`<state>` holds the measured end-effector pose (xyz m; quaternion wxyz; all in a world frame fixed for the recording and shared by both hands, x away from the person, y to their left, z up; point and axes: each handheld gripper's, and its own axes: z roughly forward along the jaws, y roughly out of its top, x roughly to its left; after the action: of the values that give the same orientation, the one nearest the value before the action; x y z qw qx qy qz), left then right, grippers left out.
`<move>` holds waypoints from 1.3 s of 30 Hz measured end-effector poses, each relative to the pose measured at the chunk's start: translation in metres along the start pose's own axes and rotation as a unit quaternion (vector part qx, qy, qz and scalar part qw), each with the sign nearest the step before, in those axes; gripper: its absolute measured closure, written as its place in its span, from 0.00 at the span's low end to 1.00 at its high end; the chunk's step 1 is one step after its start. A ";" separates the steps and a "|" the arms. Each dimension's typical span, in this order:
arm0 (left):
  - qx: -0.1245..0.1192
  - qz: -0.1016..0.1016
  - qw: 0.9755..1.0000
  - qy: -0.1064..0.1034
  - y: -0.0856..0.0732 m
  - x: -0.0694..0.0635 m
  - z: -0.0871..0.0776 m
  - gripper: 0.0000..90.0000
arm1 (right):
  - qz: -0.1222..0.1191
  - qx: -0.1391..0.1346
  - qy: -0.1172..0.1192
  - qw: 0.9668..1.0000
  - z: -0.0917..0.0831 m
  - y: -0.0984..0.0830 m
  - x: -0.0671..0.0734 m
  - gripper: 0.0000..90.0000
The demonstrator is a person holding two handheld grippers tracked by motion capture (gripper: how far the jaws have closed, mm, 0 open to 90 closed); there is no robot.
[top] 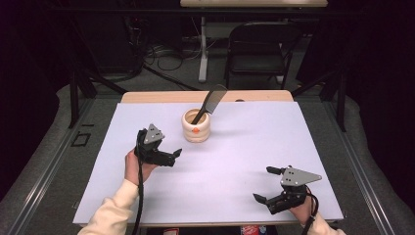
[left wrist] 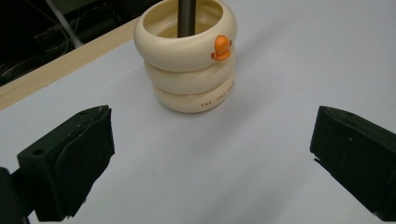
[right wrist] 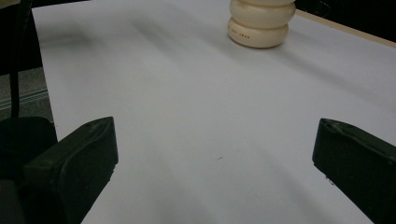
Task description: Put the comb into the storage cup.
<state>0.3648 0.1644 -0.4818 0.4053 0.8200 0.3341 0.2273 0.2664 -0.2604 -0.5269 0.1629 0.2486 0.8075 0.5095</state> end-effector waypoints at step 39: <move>0.004 -0.006 1.000 0.005 -0.044 -0.028 -0.040 0.00 | 0.005 0.002 0.002 1.000 0.000 0.000 0.000 0.00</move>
<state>0.3043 0.1841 -0.4981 0.4023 0.8183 0.3419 0.2274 0.2662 -0.2603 -0.5265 0.1588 0.2517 0.8075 0.5093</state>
